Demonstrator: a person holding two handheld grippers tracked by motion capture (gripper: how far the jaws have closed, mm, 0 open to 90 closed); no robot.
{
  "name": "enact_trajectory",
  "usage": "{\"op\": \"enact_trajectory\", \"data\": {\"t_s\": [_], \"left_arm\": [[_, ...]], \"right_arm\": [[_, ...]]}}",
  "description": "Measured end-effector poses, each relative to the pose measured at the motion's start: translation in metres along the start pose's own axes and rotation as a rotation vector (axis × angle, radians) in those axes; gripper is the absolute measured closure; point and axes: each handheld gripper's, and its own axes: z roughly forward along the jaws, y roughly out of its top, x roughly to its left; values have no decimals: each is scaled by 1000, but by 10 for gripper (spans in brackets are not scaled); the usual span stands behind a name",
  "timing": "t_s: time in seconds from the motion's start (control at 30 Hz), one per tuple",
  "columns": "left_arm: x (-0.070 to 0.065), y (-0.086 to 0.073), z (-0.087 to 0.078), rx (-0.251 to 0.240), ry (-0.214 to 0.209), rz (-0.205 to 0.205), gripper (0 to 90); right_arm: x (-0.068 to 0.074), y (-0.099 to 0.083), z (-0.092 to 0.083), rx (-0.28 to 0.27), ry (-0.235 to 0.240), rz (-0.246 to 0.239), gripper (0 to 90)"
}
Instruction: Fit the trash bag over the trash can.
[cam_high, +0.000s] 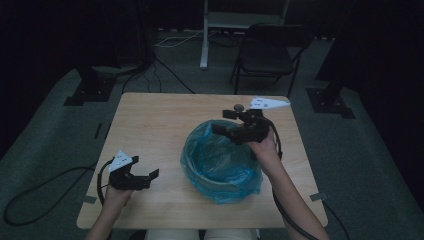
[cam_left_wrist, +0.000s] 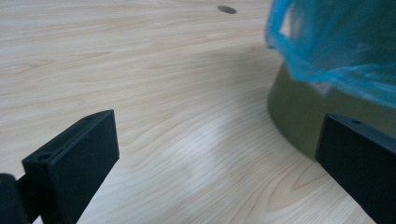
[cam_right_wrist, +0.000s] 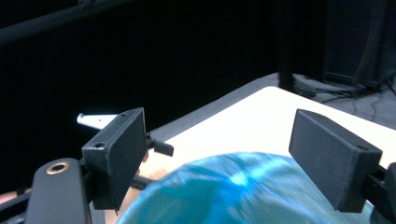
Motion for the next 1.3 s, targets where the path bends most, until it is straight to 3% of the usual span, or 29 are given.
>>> {"op": "enact_trajectory", "data": {"t_s": [0.07,0.17,0.2,0.23,0.27,0.33,0.43,0.53,0.6,0.63,0.77,0.83,1.0,1.13,1.23,1.3], "left_arm": [[4,-2,-10,-29,32,8,2],[9,-5,-25,-75,88,34,2],[9,-5,-25,-75,88,34,2],[13,-8,-32,-93,116,28,2],[15,-9,-34,-100,119,23,3],[19,-13,-37,-107,136,7,3],[21,-18,-37,-114,150,-5,3],[21,-22,-35,-103,165,2,3],[20,-25,-33,-94,179,15,3],[20,-26,-33,-94,184,16,3],[21,-29,-31,-88,198,16,3],[22,-30,-31,-94,198,7,2],[23,-34,-30,-86,210,8,2],[23,-37,-29,-77,217,9,2],[22,-40,-27,-55,217,18,2],[22,-42,-25,-45,217,23,3]], "right_arm": [[3,2,15,38,28,-20,184],[2,0,35,116,29,-41,172],[2,0,35,116,29,-41,172],[0,-1,41,145,24,-48,173],[-5,-6,52,220,45,-33,172],[-8,-11,61,293,46,-26,172],[-9,-19,73,387,5,-70,172],[-14,-27,84,481,-10,-56,164],[-16,-32,89,519,-18,-85,163],[-19,-36,95,585,-41,-79,163],[-22,-47,108,715,-103,-90,134],[-22,-51,111,752,-113,-86,127],[-20,-44,106,739,-119,-104,133],[-16,-29,90,668,-106,-67,134],[-14,-23,82,637,-110,-71,133],[-10,-13,66,572,-129,-59,133]]}}
